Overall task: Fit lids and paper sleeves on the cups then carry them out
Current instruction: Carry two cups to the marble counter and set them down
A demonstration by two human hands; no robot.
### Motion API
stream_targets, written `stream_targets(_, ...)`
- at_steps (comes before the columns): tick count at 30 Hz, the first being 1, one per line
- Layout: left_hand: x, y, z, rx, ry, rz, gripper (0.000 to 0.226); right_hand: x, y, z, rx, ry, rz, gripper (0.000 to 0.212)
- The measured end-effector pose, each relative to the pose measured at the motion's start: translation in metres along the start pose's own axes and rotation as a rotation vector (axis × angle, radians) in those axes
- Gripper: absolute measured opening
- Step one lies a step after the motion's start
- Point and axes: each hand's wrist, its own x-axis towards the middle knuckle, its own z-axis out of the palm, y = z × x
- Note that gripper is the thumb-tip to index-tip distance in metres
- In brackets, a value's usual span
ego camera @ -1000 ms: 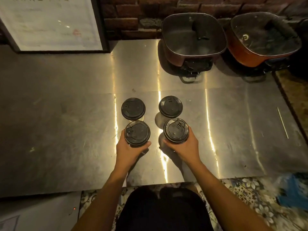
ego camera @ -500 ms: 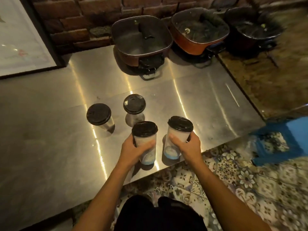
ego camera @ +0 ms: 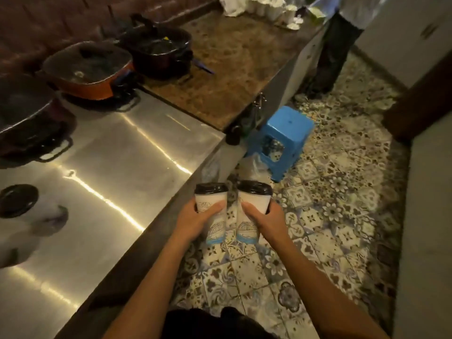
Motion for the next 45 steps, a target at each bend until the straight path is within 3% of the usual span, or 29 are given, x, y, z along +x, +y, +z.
stream_targets(8, -0.026, 0.013, 0.214, 0.145, -0.274, 0.067, 0.036, -0.067, 0.052, -0.217, 0.058, 0.307, 0.035, 0.033)
stream_targets(9, -0.031, 0.015, 0.242, 0.168, -0.327, 0.082, 0.037, -0.079, 0.059, -0.242, 0.077, 0.358, 0.039, 0.034)
stream_targets(12, -0.039, 0.014, 0.317, 0.236, -0.453, 0.103, 0.067, -0.109, 0.076, -0.305, 0.103, 0.514, 0.024, 0.044)
stream_targets(17, -0.058, 0.01, 0.432, 0.328, -0.691, 0.122, 0.028, -0.154, 0.101, -0.387, 0.164, 0.742, 0.059, 0.029)
stream_targets(24, -0.082, 0.011, 0.589, 0.482, -1.013, 0.18, 0.039, -0.2, 0.122, -0.488, 0.209, 1.034, 0.092, 0.058)
stream_targets(31, -0.112, 0.031, 0.76, 0.577, -1.311, 0.219, 0.044, -0.222, 0.115, -0.603, 0.19, 1.32, 0.1, 0.052)
stream_targets(34, -0.133, 0.046, 0.828, 0.58, -1.441, 0.213, 0.046, -0.232, 0.108, -0.65, 0.231, 1.458, 0.083, 0.059)
stream_targets(37, -0.157, 0.055, 0.891, 0.592, -1.613, 0.204, 0.064, -0.248, 0.108, -0.692, 0.249, 1.587, 0.091, 0.06)
stream_targets(45, -0.227, 0.05, 1.016, 0.638, -1.816, 0.287, 0.064, -0.302, 0.114, -0.781, 0.297, 1.79, 0.079, 0.055)
